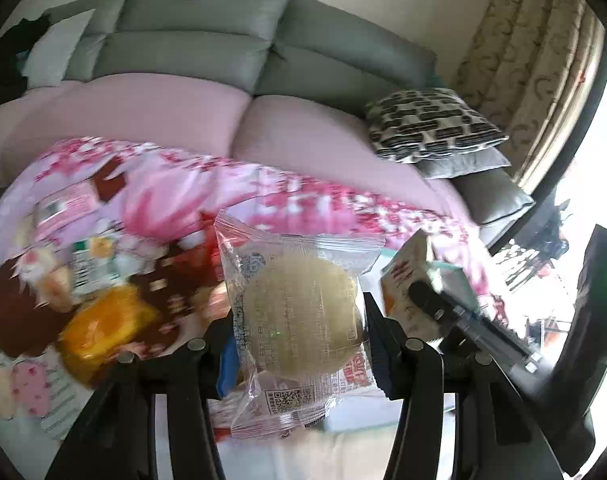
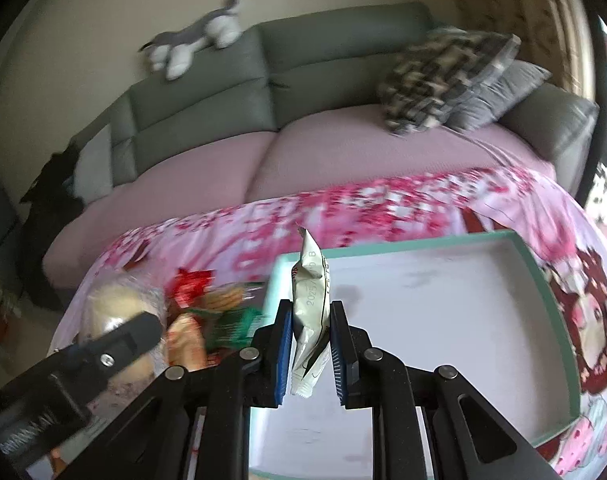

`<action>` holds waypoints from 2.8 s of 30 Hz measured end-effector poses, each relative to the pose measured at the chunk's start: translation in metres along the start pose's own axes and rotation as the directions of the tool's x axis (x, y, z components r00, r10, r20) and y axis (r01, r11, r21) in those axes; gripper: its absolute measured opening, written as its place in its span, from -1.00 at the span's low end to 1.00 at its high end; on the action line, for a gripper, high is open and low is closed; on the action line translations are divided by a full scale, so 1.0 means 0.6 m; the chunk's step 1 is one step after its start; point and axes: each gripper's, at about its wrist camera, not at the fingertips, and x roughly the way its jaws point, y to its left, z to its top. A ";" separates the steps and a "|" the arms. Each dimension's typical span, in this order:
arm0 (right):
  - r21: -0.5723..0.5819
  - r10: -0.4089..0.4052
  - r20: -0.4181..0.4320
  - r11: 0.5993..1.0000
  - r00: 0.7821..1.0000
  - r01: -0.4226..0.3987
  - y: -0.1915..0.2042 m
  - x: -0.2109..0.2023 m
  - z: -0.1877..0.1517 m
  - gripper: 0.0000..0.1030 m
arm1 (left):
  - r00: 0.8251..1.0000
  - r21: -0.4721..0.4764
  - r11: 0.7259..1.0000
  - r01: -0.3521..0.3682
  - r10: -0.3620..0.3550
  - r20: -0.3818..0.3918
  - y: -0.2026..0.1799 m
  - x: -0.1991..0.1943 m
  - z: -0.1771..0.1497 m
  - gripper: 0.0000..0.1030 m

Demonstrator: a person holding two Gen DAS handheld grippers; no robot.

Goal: Organize snacks
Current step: 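Carry both items over the tray and open both tools to drop them inside, then move both tools back from the tray toward the snack pile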

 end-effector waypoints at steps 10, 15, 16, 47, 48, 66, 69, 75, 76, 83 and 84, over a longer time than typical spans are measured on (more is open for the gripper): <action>0.188 -0.222 -0.020 0.957 0.975 0.222 -0.168 0.009 0.000 -0.63 | 0.998 0.046 0.997 0.063 -0.063 -0.018 -0.101 0.079 0.009 0.07; 0.254 -0.265 -0.041 0.930 0.963 0.267 -0.223 0.017 -0.012 -0.63 | 0.997 0.083 0.994 0.077 -0.074 -0.039 -0.138 0.134 0.000 0.07; 0.261 -0.266 -0.046 0.927 0.963 0.268 -0.227 0.023 -0.012 -0.63 | 0.996 0.085 0.993 0.077 -0.073 -0.045 -0.141 0.144 -0.001 0.07; 0.226 -0.285 -0.086 0.928 0.955 0.297 -0.216 0.032 -0.011 0.50 | 0.992 0.086 0.991 -0.106 0.112 -0.064 -0.135 0.202 0.001 0.96; 0.225 -0.284 -0.084 0.928 0.955 0.296 -0.215 0.031 -0.011 0.51 | 0.989 0.088 0.987 -0.136 0.140 -0.050 -0.132 0.198 0.002 0.97; 0.164 -0.311 -0.137 0.929 0.940 0.331 -0.217 0.027 -0.016 1.00 | 0.893 0.213 0.869 -0.447 0.449 0.043 -0.121 0.179 0.000 0.99; 0.181 -0.300 -0.132 0.930 0.945 0.320 -0.221 0.016 -0.016 1.00 | 0.869 0.219 0.842 -0.493 0.488 0.081 -0.122 0.173 0.001 0.99; 0.187 -0.309 -0.134 0.925 0.941 0.331 -0.227 0.007 -0.017 1.00 | 0.868 0.196 0.846 -0.497 0.489 0.090 -0.116 0.160 0.005 0.99; 0.186 -0.311 -0.136 0.924 0.940 0.333 -0.227 0.008 -0.018 1.00 | 0.869 0.193 0.848 -0.494 0.485 0.093 -0.116 0.156 0.006 0.99; 0.158 -0.325 -0.119 0.927 0.938 0.341 -0.211 0.001 -0.015 1.00 | 0.884 0.174 0.867 -0.467 0.457 0.095 -0.113 0.137 0.004 0.99; 0.154 -0.326 -0.119 0.927 0.938 0.342 -0.207 0.000 -0.015 1.00 | 0.886 0.171 0.870 -0.463 0.454 0.094 -0.111 0.134 0.003 0.99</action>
